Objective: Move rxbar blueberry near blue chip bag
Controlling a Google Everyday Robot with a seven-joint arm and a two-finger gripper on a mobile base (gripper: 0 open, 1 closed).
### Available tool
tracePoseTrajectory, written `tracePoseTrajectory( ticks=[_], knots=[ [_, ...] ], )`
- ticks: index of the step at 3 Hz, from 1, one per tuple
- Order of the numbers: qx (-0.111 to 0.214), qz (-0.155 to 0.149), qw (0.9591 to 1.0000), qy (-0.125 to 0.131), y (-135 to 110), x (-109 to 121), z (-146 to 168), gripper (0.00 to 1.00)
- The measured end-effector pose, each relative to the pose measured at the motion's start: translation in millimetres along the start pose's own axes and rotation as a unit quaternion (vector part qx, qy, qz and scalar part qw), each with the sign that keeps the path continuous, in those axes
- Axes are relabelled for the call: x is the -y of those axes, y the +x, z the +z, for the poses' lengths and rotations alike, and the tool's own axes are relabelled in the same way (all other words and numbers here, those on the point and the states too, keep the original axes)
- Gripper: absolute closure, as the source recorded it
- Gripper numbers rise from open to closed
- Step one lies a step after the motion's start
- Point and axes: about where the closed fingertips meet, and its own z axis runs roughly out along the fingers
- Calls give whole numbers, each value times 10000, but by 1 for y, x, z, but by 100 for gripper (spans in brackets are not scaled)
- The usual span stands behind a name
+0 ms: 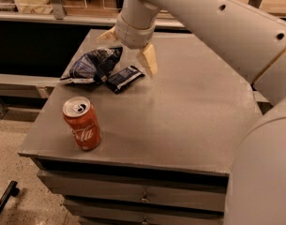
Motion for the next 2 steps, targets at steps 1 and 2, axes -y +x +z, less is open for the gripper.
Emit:
tracePoseTrajectory(
  ticks=[1, 2],
  knots=[
    [-96, 79, 9999, -69, 12, -1, -11, 0],
    [-406, 249, 9987, -181, 40, 4, -32, 0]
  ],
)
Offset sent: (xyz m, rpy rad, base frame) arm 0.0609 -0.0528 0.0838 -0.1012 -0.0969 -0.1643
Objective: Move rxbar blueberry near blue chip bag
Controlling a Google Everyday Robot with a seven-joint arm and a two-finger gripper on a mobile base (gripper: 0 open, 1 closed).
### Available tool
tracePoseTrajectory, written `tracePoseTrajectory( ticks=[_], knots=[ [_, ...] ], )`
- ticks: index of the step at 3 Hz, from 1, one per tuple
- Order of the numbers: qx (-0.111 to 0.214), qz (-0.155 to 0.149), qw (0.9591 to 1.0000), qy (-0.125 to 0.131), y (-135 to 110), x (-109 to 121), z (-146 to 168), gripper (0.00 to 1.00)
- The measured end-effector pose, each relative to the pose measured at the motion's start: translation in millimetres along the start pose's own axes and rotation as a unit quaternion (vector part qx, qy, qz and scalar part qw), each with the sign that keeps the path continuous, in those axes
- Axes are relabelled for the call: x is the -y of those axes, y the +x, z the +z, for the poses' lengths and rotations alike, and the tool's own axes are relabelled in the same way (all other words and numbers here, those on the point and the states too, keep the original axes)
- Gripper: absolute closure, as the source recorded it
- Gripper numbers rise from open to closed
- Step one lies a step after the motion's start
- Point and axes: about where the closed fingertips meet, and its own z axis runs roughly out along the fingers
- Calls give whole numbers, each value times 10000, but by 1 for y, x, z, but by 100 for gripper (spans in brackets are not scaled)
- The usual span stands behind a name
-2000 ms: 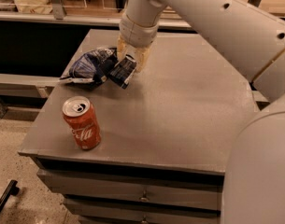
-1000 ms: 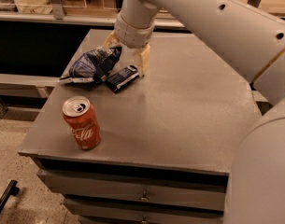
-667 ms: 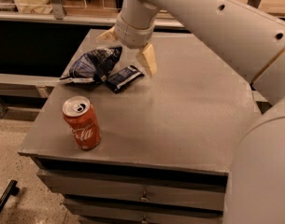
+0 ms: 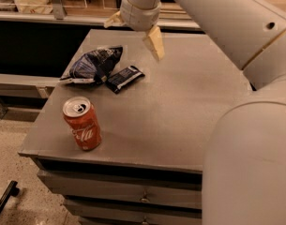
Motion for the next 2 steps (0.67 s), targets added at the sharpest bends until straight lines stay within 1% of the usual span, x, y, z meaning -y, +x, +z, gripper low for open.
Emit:
tracePoseTrajectory(
  ticks=[1, 2],
  knots=[
    [-348, 410, 9984, 144, 34, 7, -22, 0],
    [-393, 462, 9979, 220, 39, 9, -27, 0]
  ],
)
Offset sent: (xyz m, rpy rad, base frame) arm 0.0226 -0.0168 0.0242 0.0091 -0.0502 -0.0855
